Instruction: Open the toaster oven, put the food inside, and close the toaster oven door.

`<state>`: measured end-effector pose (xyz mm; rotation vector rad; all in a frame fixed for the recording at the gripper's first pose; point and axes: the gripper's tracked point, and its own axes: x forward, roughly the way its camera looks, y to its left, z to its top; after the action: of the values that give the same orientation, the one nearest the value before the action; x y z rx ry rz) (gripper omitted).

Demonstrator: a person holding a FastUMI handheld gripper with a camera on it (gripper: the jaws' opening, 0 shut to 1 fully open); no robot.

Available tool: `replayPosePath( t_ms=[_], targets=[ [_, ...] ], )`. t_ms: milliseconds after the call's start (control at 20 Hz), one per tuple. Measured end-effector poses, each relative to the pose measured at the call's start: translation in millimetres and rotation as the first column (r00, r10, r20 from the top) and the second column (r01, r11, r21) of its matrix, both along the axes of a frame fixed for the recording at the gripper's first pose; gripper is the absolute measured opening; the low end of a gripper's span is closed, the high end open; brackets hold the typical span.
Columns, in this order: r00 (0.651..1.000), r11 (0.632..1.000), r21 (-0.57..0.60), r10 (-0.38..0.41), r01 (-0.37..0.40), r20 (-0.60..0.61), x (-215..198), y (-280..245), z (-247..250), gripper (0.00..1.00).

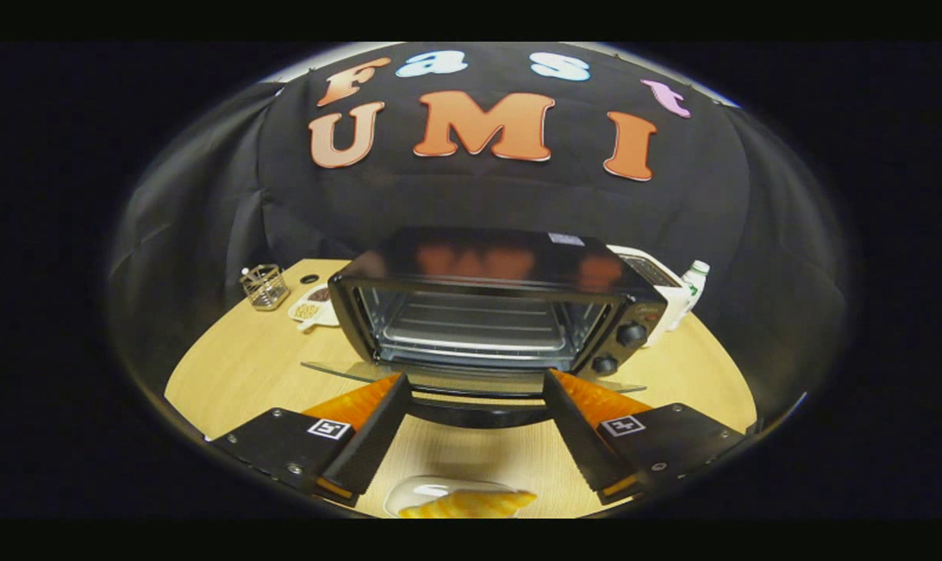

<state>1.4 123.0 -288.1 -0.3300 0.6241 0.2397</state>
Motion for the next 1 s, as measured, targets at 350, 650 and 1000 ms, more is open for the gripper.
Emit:
replayPosePath(
  t_ms=[350, 650, 1000],
  targets=[
    [0.988, 0.997, 0.029, -0.068, 0.073, -0.14, -32.2, -16.3, -44.1, 1.0],
    [0.972, 0.993, -0.01, -0.118, 0.119, -0.205, -34.5, -30.5, -76.6, 1.0],
    [0.96, 0.987, -0.036, -0.16, 0.156, -0.231, -33.1, -43.4, -96.5, 1.0]
  ],
)
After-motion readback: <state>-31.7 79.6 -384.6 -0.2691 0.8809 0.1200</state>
